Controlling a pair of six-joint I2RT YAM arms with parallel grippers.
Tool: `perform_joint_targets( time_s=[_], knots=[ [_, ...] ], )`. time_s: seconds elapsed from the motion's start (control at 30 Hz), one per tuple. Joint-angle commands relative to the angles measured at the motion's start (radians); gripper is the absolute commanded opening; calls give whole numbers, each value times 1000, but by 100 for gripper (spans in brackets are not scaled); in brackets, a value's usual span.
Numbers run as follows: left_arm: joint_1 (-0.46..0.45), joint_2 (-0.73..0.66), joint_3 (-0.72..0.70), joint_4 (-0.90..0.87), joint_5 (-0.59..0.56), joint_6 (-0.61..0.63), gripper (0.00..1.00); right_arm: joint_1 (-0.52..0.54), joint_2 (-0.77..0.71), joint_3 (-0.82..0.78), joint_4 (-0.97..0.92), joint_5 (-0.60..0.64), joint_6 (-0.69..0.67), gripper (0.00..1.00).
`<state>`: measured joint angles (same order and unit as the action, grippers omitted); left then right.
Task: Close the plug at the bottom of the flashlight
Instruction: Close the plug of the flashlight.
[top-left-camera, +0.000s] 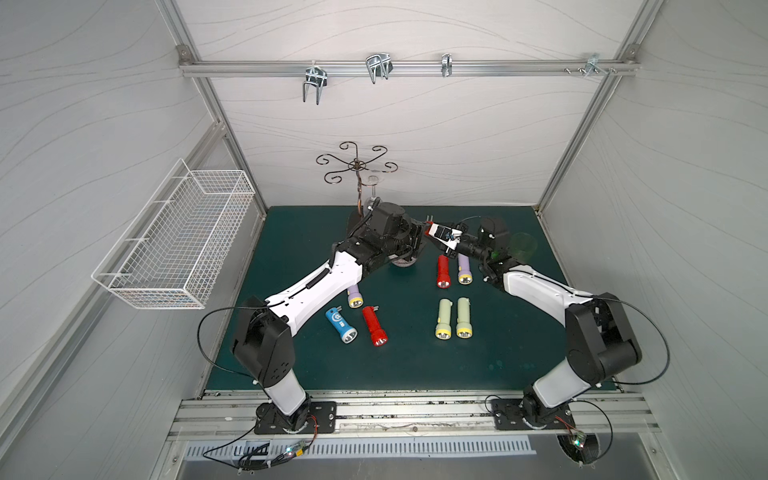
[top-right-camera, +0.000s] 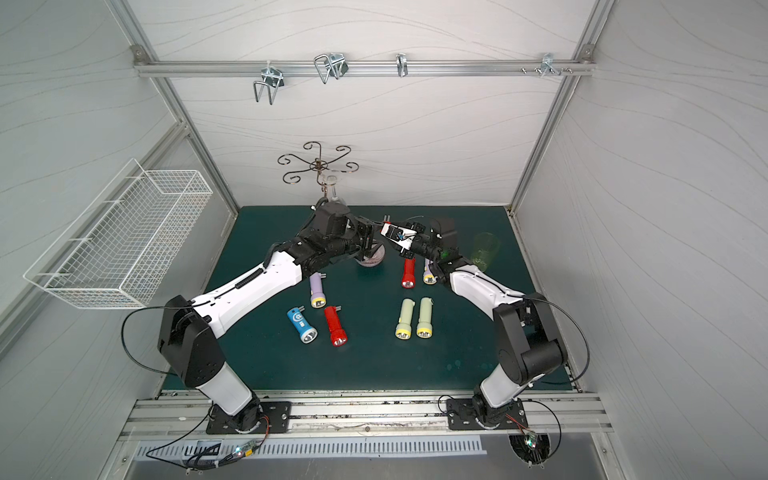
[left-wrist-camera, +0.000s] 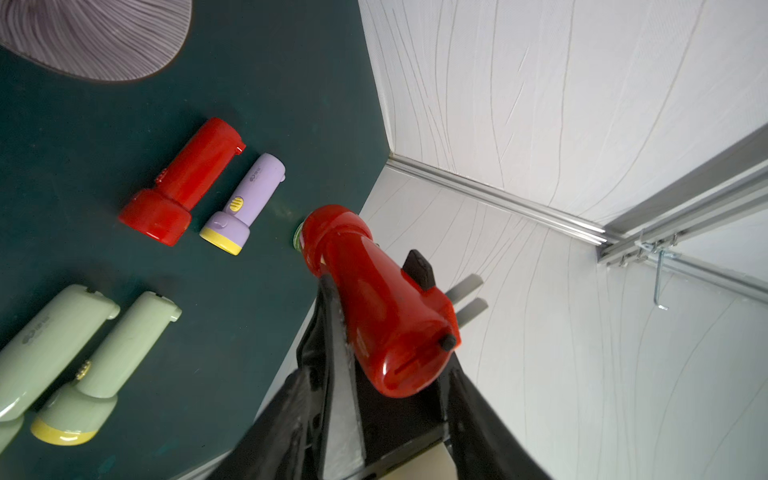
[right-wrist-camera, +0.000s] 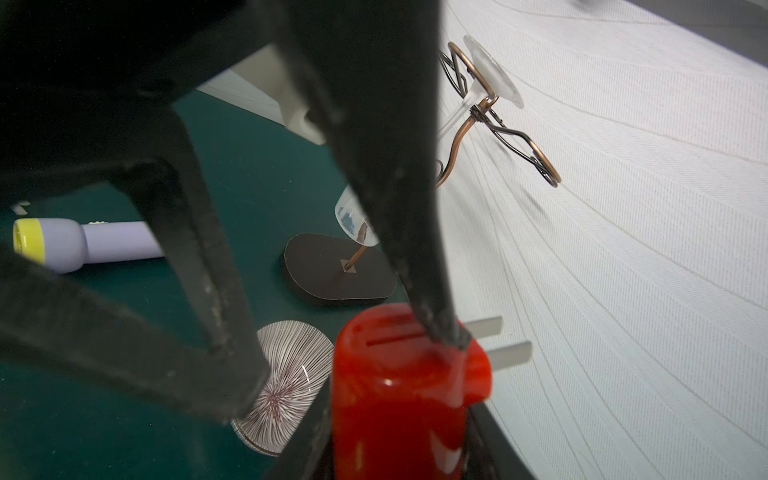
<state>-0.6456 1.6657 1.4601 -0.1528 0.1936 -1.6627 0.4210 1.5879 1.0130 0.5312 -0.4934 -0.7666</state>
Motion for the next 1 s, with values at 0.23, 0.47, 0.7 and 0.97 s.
perform_joint_targets(
  time_s=[0.23,0.47,0.7,0.97],
  knots=[
    [-8,18,14,87,18,-67,47,-4,-17,-21,88,-47,33,0],
    [3,25,-2,103,7,-93,53,-2,-21,-36,110,-68,32,0],
    [18,26,-17,105,-6,-100,48,-2,-25,-47,140,-88,36,0],
    [26,38,-33,111,7,-117,41,32,-24,-65,172,-83,-8,0]
  ],
)
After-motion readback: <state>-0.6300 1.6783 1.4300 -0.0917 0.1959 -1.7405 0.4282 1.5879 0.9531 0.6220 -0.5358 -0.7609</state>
